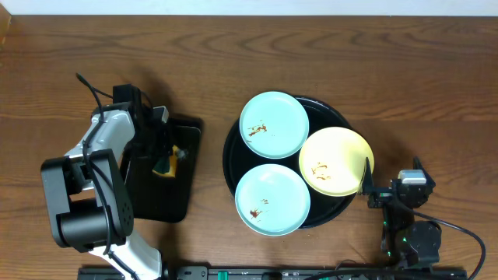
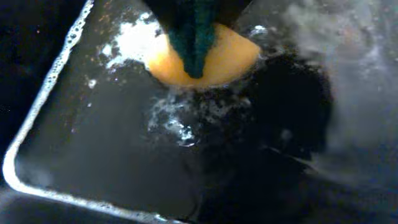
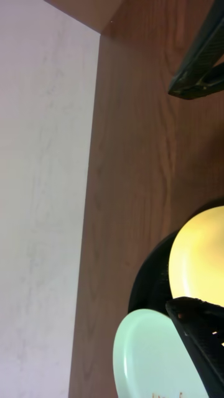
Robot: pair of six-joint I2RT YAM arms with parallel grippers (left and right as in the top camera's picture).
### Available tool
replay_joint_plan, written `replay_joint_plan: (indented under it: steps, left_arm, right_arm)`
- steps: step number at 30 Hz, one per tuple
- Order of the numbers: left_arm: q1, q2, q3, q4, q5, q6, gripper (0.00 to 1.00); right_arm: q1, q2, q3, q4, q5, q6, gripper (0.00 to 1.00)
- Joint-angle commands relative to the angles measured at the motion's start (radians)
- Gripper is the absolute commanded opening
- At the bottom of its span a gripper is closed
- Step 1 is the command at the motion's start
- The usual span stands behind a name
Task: Clean dirty plates on tray and stack at the side
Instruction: 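Grasp the green-and-yellow sponge with the left gripper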
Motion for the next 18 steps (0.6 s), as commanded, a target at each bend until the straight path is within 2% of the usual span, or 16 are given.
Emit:
replay_joint_plan:
  steps: [1,3,9,18]
  left_arm:
    - [0.0,0.014,0.012,-0.003,-0.006,-0.024,0.74]
    - [0.0,0.013,0.012,-0.008,0.0,-0.027,0.88]
    - [0.0,-0.064,0.014,-0.028,0.0,-0.046,0.89]
    - [-0.007,-0.199,0.006,-0.186,-0.002,-0.084,0.89]
  right_arm:
    - [0.008,-0.005,-0.002,-0.004,0.006,0.013,0.99]
    - [0.008,-0.005,-0.002,-0.004,0.006,0.013,0.99]
    - [0.008,-0.005,-0.002,-0.004,0.006,0.013,0.99]
    - [0.008,-0.005,-0.002,-0.004,0.006,0.013,0.99]
